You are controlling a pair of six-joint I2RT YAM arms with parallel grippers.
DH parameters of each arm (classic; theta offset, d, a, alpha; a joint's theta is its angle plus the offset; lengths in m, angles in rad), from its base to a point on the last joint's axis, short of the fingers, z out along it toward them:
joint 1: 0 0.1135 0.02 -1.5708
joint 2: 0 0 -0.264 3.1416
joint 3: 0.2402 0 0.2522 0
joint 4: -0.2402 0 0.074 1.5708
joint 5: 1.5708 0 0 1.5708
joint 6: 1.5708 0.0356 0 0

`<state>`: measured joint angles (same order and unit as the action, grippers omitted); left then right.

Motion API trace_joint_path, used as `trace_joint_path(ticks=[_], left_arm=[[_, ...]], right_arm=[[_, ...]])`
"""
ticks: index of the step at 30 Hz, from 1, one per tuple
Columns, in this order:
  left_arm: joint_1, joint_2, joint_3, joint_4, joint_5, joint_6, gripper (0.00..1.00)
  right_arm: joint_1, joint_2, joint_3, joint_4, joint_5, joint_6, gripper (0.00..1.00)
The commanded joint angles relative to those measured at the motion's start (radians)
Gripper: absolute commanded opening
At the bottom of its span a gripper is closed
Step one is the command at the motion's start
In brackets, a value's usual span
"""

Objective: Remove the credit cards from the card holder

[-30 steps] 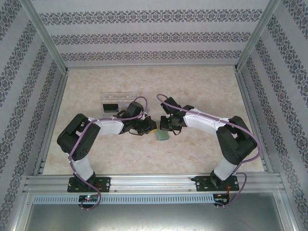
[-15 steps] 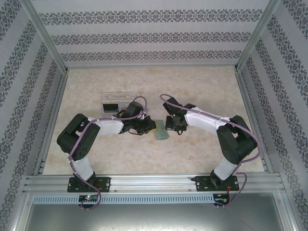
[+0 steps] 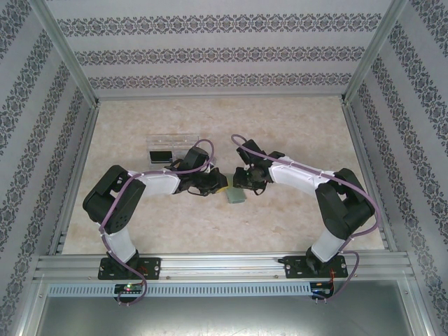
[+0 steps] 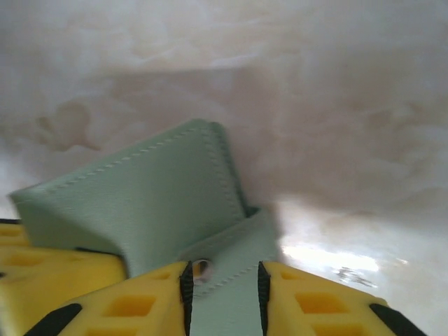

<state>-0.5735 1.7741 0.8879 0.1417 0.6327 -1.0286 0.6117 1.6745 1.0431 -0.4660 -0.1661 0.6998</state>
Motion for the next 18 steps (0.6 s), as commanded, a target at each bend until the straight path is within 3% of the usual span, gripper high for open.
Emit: trace_joint_path(ticks=[1,13,15,18], left_arm=[[0.011,0.016,0.019,-0.018,0.010,0.012,0.00],[0.010,0.025,0.018,-0.010,0.019,0.012,0.00],[0.011,0.022,0.016,-0.010,0.015,0.010,0.00],[0.011,0.015,0.011,-0.020,0.001,0.008,0.00]], right_arm=[[0.012,0.002,0.015,0.031,-0.069,-0.014,0.34],[0.031,0.060,0.043,-0.037,-0.049,-0.034,0.33],[0.033,0.064,0.047,-0.064,-0.020,-0.036,0.28],[0.033,0.065,0.050,-0.118,0.073,-0.032,0.12]])
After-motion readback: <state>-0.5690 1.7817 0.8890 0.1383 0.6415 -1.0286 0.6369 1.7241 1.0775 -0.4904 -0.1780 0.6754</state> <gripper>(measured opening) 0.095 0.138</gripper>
